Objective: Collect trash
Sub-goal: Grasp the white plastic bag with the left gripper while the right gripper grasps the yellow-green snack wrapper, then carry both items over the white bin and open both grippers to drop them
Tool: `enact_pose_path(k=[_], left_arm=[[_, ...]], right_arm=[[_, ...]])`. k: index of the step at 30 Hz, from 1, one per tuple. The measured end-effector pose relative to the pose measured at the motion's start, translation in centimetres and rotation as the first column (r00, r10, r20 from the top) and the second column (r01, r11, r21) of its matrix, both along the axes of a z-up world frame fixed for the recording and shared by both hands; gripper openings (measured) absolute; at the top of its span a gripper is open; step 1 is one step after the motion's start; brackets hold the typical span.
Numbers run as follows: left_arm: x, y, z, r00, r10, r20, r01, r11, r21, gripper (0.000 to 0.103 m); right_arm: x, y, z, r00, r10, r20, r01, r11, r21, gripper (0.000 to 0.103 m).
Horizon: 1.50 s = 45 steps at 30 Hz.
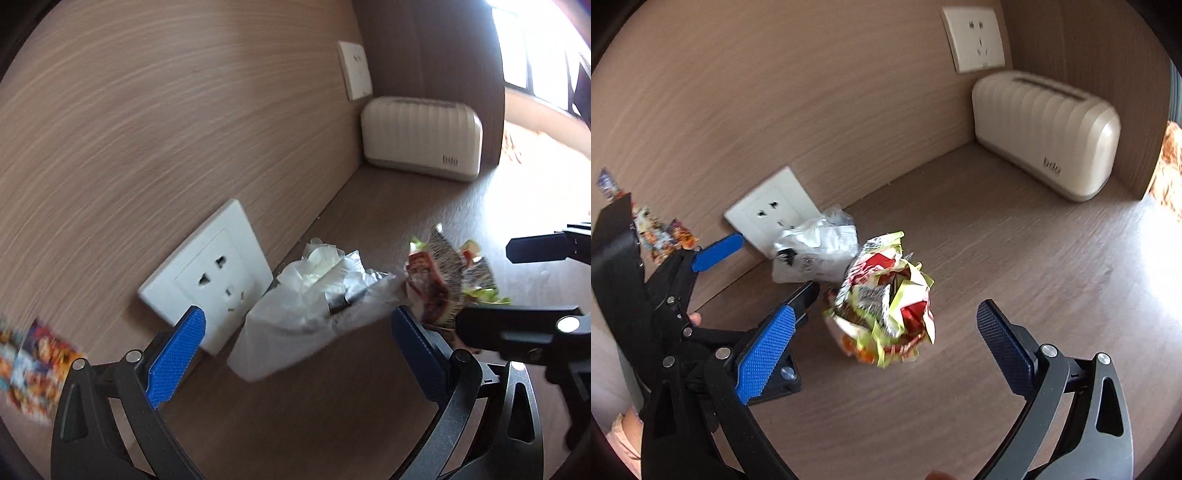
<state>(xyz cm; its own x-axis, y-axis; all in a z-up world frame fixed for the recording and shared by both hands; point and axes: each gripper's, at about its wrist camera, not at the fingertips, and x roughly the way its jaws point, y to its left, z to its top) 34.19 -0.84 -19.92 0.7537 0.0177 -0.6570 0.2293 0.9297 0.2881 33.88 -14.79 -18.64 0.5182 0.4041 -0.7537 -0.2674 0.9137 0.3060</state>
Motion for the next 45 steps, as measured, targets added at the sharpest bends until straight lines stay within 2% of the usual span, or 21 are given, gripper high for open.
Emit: enact_pose_path(k=[2,3,4,5,6,7,9,12,20,30,34,38,45], left_arm=[[1.2,-0.2,-0.8,0.999,-0.032,-0.018,0.033,0.999,0.025,0.095],[1.7,-0.3,-1.1,0.998,-0.049,-0.036,0.05,0.998,0.024,0.088],[2.4,-0.4,-1.4,0.995,-0.069,-0.07,0.071,0.997,0.02,0.084],[2.9,-0.7,-1.7,0.992,-0.091,-0.092,0.094,0.995,0.028,0.08],[3.1,-1.0,-1.9,0.989,-0.106,-0.103,0.11,0.993,0.042,0.071],[3.1,-1.6,-1.9,0.987,-0.129,-0.095,0.135,0.989,0.055,0.066],[3.3,-2.3,-1.8,0.985,-0.147,-0.093,0.153,0.986,0.065,0.051],[3.6,-2.6,-1.6,0.985,-0.131,-0.112,0.134,0.991,0.022,0.043],[2.1,-2.2,0.1,0.985,-0.103,-0.136,0.086,0.988,-0.126,0.041],[-4.7,-3.7,6.0,0.989,-0.13,-0.073,0.108,0.963,-0.247,0.041],[-8.2,-6.8,7.2,0.982,-0.17,-0.076,0.143,0.949,-0.28,0.041],[-10.5,-11.1,7.0,0.971,-0.221,-0.094,0.186,0.938,-0.292,0.041],[-14.9,-18.3,6.1,0.93,-0.338,-0.142,0.279,0.904,-0.324,0.041]], right_arm=[[0.9,0.3,-0.9,1.0,-0.019,-0.023,0.019,1.0,-0.017,0.098],[1.2,0.5,-1.3,0.999,-0.024,-0.037,0.023,0.999,-0.029,0.094],[1.4,0.6,-1.5,0.999,-0.021,-0.044,0.02,0.999,-0.033,0.083],[1.5,0.7,-1.7,0.999,-0.021,-0.043,0.02,0.999,-0.033,0.077],[1.4,0.9,-1.8,0.999,-0.022,-0.034,0.02,0.999,-0.048,0.066],[1.3,0.9,-1.7,0.999,-0.027,-0.019,0.026,0.998,-0.062,0.06],[1.4,0.5,-1.6,0.999,-0.039,-0.017,0.038,0.998,-0.056,0.058],[1.1,-0.4,-1.2,0.999,-0.048,-0.01,0.047,0.997,-0.056,0.057],[-1.8,-3.7,0.8,0.997,-0.066,0.042,0.068,0.996,-0.056,0.057],[-6.7,-9.7,4.4,0.985,-0.128,0.12,0.132,0.991,-0.023,0.057],[-9.0,-12.5,5.0,0.976,-0.159,0.148,0.167,0.985,-0.042,0.058],[-12.3,-15.9,4.8,0.969,-0.193,0.152,0.206,0.975,-0.078,0.058],[-18.1,-23.3,4.0,0.947,-0.299,0.118,0.312,0.944,-0.109,0.058]])
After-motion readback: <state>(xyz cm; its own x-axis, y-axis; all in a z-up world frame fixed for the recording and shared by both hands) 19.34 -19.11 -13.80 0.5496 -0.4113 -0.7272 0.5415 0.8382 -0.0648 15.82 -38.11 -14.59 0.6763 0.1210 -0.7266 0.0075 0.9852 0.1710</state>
